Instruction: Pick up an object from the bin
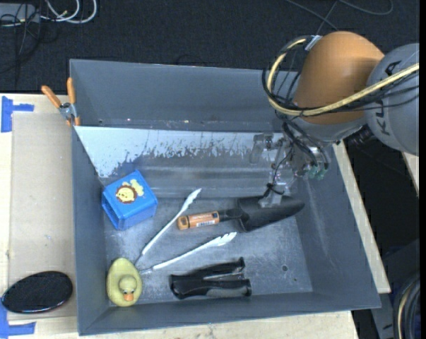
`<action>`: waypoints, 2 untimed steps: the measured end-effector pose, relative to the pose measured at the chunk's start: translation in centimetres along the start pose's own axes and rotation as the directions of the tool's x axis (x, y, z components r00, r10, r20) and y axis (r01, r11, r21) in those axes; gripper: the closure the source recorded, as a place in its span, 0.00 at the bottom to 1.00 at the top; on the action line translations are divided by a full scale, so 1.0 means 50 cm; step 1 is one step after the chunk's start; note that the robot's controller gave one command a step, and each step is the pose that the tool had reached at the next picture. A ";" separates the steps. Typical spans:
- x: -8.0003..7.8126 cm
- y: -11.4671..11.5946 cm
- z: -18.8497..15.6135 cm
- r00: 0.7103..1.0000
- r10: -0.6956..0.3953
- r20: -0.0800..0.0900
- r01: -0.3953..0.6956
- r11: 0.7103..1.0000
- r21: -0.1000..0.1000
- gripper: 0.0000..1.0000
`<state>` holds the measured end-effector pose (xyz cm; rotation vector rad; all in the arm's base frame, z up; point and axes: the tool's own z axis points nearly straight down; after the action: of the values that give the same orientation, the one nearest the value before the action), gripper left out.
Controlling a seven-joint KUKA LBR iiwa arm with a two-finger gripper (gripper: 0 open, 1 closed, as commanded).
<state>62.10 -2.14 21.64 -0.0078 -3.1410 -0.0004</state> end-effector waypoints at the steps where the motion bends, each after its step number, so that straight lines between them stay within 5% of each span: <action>1: 0.023 0.000 0.051 1.000 0.003 0.008 -0.003 1.000 0.000 0.00; 2: 0.050 0.054 0.045 0.978 -0.210 -0.001 0.210 0.978 0.001 0.00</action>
Offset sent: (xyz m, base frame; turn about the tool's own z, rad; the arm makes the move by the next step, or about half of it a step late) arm -0.0323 0.0513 0.0152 -0.4084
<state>59.60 0.59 19.38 0.3235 -3.1237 0.0006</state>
